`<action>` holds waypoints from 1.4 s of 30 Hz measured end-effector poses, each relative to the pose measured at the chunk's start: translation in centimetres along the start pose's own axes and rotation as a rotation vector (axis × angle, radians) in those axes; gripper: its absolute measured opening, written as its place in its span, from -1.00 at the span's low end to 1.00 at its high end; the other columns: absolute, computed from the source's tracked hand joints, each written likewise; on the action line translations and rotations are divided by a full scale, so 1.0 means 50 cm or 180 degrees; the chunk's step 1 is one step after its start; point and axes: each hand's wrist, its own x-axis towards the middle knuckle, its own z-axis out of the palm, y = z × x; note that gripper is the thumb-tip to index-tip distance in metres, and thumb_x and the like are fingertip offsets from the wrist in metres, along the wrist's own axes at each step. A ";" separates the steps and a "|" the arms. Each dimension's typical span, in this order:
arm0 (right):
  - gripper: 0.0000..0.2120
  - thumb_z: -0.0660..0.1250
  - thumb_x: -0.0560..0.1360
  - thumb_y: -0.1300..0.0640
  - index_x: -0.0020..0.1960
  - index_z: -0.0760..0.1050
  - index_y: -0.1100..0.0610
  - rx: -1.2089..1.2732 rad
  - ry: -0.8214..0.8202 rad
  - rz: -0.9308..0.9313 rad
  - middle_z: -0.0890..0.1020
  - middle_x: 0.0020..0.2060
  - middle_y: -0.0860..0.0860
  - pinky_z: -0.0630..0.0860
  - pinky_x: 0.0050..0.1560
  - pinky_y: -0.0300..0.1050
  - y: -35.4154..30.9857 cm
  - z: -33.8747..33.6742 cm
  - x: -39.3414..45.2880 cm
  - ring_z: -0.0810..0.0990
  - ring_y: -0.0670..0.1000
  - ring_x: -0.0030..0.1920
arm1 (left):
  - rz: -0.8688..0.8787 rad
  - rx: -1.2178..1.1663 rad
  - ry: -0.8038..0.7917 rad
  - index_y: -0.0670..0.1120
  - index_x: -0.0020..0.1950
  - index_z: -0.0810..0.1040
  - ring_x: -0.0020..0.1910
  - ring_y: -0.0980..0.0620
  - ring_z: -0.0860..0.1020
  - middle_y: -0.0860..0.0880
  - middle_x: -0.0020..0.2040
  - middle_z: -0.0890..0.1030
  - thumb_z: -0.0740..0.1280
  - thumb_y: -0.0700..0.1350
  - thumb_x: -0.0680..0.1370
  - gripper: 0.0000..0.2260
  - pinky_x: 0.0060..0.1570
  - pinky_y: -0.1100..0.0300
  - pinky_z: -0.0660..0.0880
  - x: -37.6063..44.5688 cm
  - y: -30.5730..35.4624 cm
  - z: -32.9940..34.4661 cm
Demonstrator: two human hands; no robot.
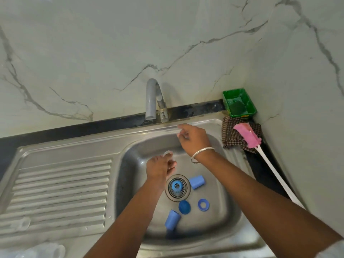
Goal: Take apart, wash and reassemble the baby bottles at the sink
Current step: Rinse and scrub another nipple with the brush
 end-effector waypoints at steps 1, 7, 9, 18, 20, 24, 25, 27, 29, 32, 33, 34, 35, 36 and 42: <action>-0.74 0.33 0.55 0.11 0.23 0.58 0.04 0.0098 0.0033 0.0007 0.67 -0.01 0.03 0.55 0.11 -0.09 -0.017 0.011 0.012 0.62 0.03 0.00 | 0.0229 0.0112 -0.0013 -0.18 0.11 0.52 -0.40 0.03 0.55 -0.11 -0.28 0.63 0.40 -0.24 0.55 -0.84 -0.32 0.20 0.55 0.008 0.003 -0.006; -0.77 0.36 0.53 0.10 0.18 0.59 0.05 0.0517 0.0042 0.0247 0.68 0.02 -0.03 0.51 0.21 -0.09 -0.076 0.054 0.114 0.63 -0.01 0.03 | 0.1329 0.1067 -0.0021 -0.13 0.01 0.55 -0.24 -0.01 0.63 -0.12 -0.21 0.67 0.48 -0.03 0.51 -0.78 -0.19 0.07 0.59 0.045 0.021 -0.033; -0.80 0.36 0.53 0.11 0.13 0.63 0.04 0.0476 0.0132 0.0274 0.70 0.02 -0.03 0.51 0.21 -0.13 -0.080 0.062 0.140 0.64 -0.01 0.04 | 0.1546 0.1226 -0.0072 -0.11 -0.06 0.62 -0.23 0.01 0.64 -0.17 -0.21 0.67 0.48 0.01 0.50 -0.80 -0.22 0.08 0.60 0.056 0.028 -0.038; -0.79 0.35 0.51 0.24 -0.28 0.65 0.13 -0.0048 0.0141 0.0284 0.53 -0.54 -0.20 0.26 -0.29 -0.52 -0.094 0.050 0.172 0.43 -0.35 -0.47 | 0.2204 0.1351 -0.0198 0.13 -0.08 0.55 -0.13 0.30 0.62 0.19 -0.15 0.67 0.55 -0.17 0.43 -0.73 -0.10 0.47 0.49 0.064 0.048 -0.040; -0.71 0.35 0.52 0.26 -0.35 0.57 0.02 -0.0227 0.0076 0.0242 0.45 -0.51 -0.28 0.29 -0.21 -0.42 -0.110 0.045 0.167 0.43 -0.32 -0.47 | 0.2274 0.1348 -0.0210 0.16 -0.09 0.53 -0.13 0.31 0.61 0.19 -0.15 0.66 0.56 -0.19 0.42 -0.70 -0.09 0.48 0.49 0.066 0.048 -0.042; -0.84 0.34 0.53 0.27 -0.20 0.65 0.17 -0.0648 -0.0067 0.0079 0.51 -0.33 -0.09 0.32 -0.18 -0.26 -0.134 0.036 0.158 0.44 -0.03 -0.26 | 0.2376 0.1327 -0.0267 0.17 -0.12 0.52 -0.12 0.30 0.62 0.22 -0.16 0.66 0.56 -0.22 0.42 -0.66 -0.08 0.45 0.50 0.068 0.048 -0.041; -0.88 0.34 0.53 0.27 -0.12 0.66 0.22 -0.0717 -0.0081 0.0080 0.54 -0.30 -0.03 0.36 -0.16 -0.21 -0.138 0.036 0.157 0.44 -0.01 -0.24 | 0.2399 0.1334 -0.0297 0.17 -0.12 0.52 -0.13 0.30 0.62 0.22 -0.17 0.65 0.55 -0.23 0.42 -0.66 -0.09 0.45 0.51 0.068 0.049 -0.042; -0.88 0.34 0.54 0.25 -0.01 0.65 0.25 -0.0841 -0.0108 0.0079 0.64 -0.17 0.12 0.40 -0.12 -0.19 -0.144 0.037 0.155 0.48 0.03 -0.20 | 0.2419 0.1329 -0.0336 0.17 -0.12 0.51 -0.13 0.29 0.62 0.23 -0.18 0.65 0.55 -0.25 0.42 -0.65 -0.08 0.44 0.51 0.068 0.050 -0.041; -0.84 0.34 0.55 0.23 0.06 0.64 0.25 -0.0890 -0.0118 0.0139 0.67 -0.03 0.17 0.36 -0.11 -0.22 -0.148 0.036 0.151 0.57 0.11 -0.10 | 0.2411 0.1330 -0.0371 0.18 -0.13 0.51 -0.13 0.30 0.61 0.25 -0.19 0.64 0.54 -0.27 0.42 -0.63 -0.08 0.45 0.50 0.068 0.051 -0.041; -0.83 0.33 0.56 0.21 0.07 0.64 0.25 -0.0943 -0.0148 0.0158 0.68 -0.01 0.19 0.39 -0.12 -0.18 -0.153 0.034 0.149 0.62 0.16 -0.01 | 0.2441 0.1350 -0.0377 0.18 -0.12 0.50 -0.14 0.34 0.60 0.25 -0.18 0.63 0.54 -0.29 0.41 -0.61 -0.08 0.47 0.49 0.069 0.051 -0.040; -0.83 0.33 0.57 0.20 0.08 0.63 0.25 -0.1004 -0.0167 0.0143 0.67 -0.01 0.20 0.43 -0.10 -0.15 -0.156 0.032 0.148 0.62 0.18 0.00 | 0.2450 0.1365 -0.0385 0.18 -0.12 0.50 -0.13 0.34 0.60 0.24 -0.17 0.63 0.55 -0.29 0.41 -0.61 -0.08 0.47 0.49 0.071 0.051 -0.040; -0.82 0.33 0.57 0.20 0.08 0.63 0.26 -0.1062 -0.0188 0.0122 0.67 0.00 0.20 0.46 -0.05 -0.10 -0.159 0.031 0.147 0.62 0.19 0.02 | 0.2451 0.1378 -0.0397 0.19 -0.11 0.50 -0.13 0.35 0.60 0.24 -0.16 0.63 0.55 -0.28 0.41 -0.61 -0.08 0.47 0.49 0.070 0.052 -0.039; -0.82 0.32 0.57 0.20 0.09 0.62 0.26 -0.1120 -0.0217 0.0100 0.67 0.00 0.21 0.48 -0.01 -0.07 -0.161 0.030 0.146 0.62 0.20 0.03 | 0.2448 0.1391 -0.0403 0.18 -0.11 0.49 -0.13 0.36 0.59 0.23 -0.16 0.62 0.55 -0.28 0.41 -0.61 -0.09 0.48 0.48 0.069 0.053 -0.039; -0.82 0.32 0.58 0.20 0.10 0.62 0.26 -0.1175 -0.0250 0.0088 0.67 0.00 0.21 0.49 0.00 -0.06 -0.163 0.029 0.146 0.62 0.21 0.03 | 0.2436 0.1388 -0.0403 0.18 -0.11 0.49 -0.14 0.38 0.59 0.23 -0.15 0.62 0.55 -0.28 0.40 -0.61 -0.10 0.49 0.48 0.068 0.054 -0.038; -0.80 0.22 0.62 0.18 0.07 0.59 0.25 -0.1465 -0.0424 0.0062 0.65 -0.03 0.21 0.48 -0.04 -0.05 -0.171 0.029 0.144 0.61 0.21 0.00 | 0.2454 0.1344 -0.0377 0.16 -0.10 0.47 -0.14 0.32 0.59 0.18 -0.14 0.62 0.55 -0.30 0.40 -0.60 -0.16 0.48 0.47 0.081 0.060 -0.027</action>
